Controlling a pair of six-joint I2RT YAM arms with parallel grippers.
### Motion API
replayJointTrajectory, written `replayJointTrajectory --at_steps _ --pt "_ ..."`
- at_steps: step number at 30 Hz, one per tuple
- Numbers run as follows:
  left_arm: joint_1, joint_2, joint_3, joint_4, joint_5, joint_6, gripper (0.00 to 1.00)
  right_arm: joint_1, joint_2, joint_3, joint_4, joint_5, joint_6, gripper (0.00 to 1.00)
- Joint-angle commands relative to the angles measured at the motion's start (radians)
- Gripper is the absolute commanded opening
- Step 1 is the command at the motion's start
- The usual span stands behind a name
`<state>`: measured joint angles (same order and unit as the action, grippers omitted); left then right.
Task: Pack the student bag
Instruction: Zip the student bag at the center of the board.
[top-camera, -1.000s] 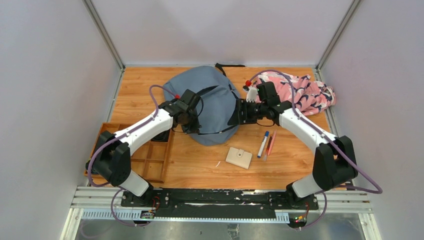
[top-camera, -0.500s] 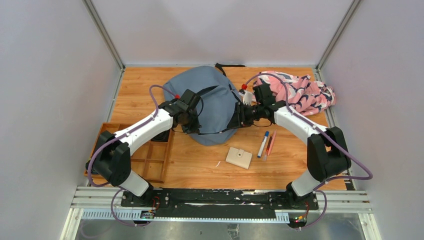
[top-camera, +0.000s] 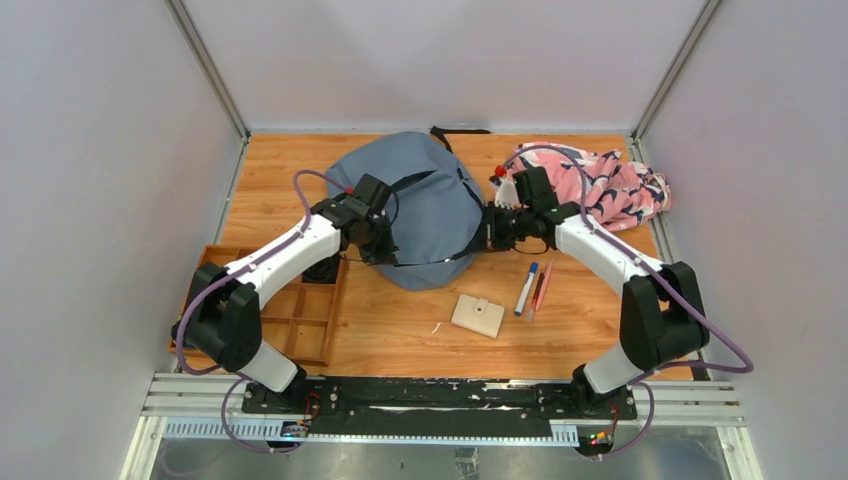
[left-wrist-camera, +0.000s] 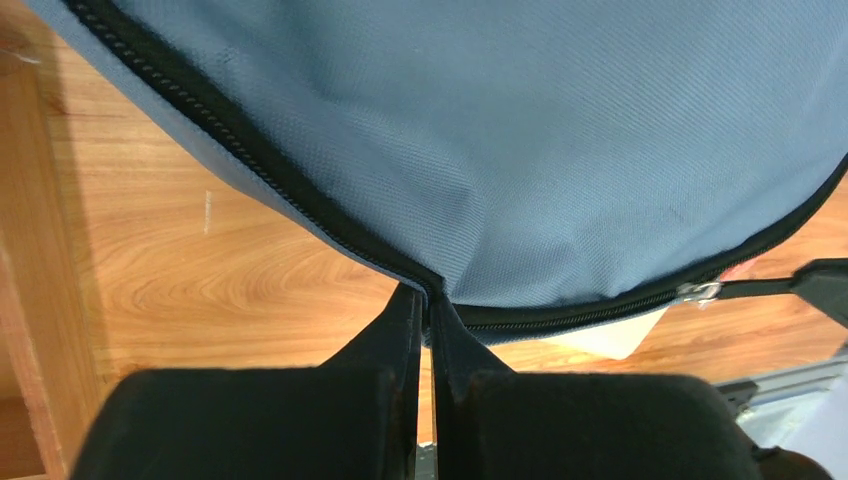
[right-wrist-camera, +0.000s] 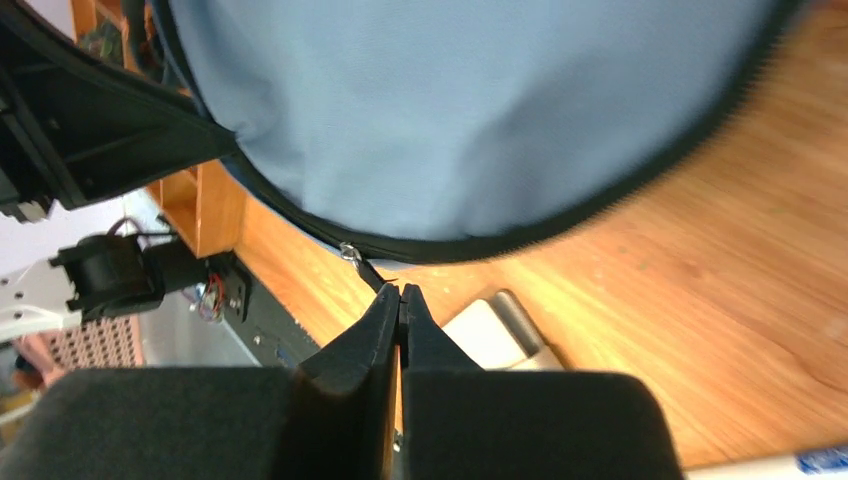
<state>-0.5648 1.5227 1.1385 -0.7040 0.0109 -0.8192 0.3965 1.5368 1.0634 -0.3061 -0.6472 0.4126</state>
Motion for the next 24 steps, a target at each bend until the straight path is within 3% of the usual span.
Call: replayJointTrajectory --at_steps 1,5,13,15,17,18,21,24 --pt "0.133 -0.048 -0.013 -0.015 0.06 0.08 0.0 -0.092 -0.081 -0.022 -0.013 0.196 0.019 0.0" --pt "0.209 -0.061 0.032 -0.066 0.028 0.16 0.0 -0.144 -0.087 -0.033 0.002 0.24 0.012 0.0" --pt "0.221 -0.065 0.099 -0.111 -0.018 0.269 0.0 -0.117 -0.135 -0.044 0.0 0.183 -0.005 0.0" --pt "0.22 -0.086 0.106 -0.111 0.002 0.291 0.16 -0.088 -0.147 -0.044 0.008 0.163 -0.011 0.0" --pt "0.22 -0.121 0.112 -0.107 -0.009 0.313 0.44 -0.052 -0.138 -0.035 0.015 0.135 -0.012 0.0" --pt "0.218 -0.141 0.115 -0.1 -0.009 0.331 0.53 -0.04 -0.129 -0.027 0.019 0.122 -0.011 0.0" --pt "0.179 -0.195 0.103 -0.018 0.068 0.454 0.71 -0.016 -0.098 -0.002 0.033 0.101 -0.006 0.0" --pt "0.085 -0.2 0.122 0.03 0.139 0.541 0.76 -0.018 -0.078 0.011 0.038 0.102 -0.007 0.0"
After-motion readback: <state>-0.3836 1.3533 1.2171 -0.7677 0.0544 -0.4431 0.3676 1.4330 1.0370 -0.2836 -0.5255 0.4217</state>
